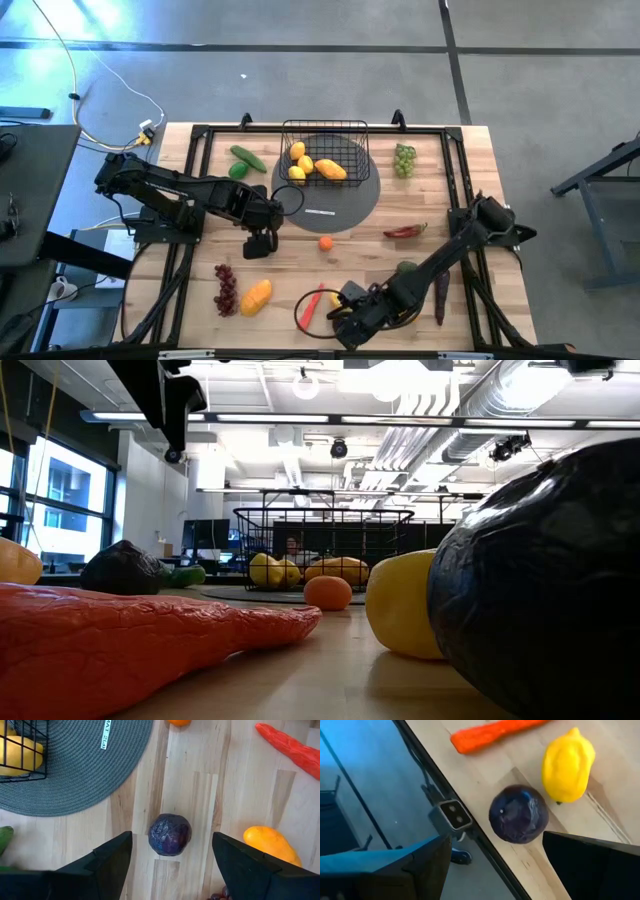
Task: Build produce basket
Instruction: Put the bottom black plum into the basket
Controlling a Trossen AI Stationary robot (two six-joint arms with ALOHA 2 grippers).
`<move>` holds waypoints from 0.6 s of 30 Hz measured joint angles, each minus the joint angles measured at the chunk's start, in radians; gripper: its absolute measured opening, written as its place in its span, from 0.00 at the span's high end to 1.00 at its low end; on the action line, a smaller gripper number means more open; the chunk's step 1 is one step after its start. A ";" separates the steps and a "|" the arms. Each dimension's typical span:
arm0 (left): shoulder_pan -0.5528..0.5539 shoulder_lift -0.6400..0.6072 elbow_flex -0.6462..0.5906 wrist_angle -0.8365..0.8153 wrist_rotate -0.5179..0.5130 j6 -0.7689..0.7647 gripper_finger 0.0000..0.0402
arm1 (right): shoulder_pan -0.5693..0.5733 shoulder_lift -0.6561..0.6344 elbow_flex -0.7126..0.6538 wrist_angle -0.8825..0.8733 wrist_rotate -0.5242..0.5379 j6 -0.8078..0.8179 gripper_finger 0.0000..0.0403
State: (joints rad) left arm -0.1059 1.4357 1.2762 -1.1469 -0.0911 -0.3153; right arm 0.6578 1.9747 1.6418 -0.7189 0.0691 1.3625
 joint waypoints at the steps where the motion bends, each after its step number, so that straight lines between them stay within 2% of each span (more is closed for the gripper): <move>1: 0.000 0.000 0.000 0.000 0.001 0.000 0.34 | 0.001 0.009 0.000 0.002 0.000 0.003 0.27; 18: 0.000 0.000 0.000 0.000 -0.001 0.000 0.34 | 0.006 0.120 0.000 0.015 0.006 0.099 0.27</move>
State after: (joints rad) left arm -0.1056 1.4357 1.2762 -1.1467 -0.0917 -0.3153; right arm 0.6640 2.0951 1.6417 -0.7043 0.0753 1.4612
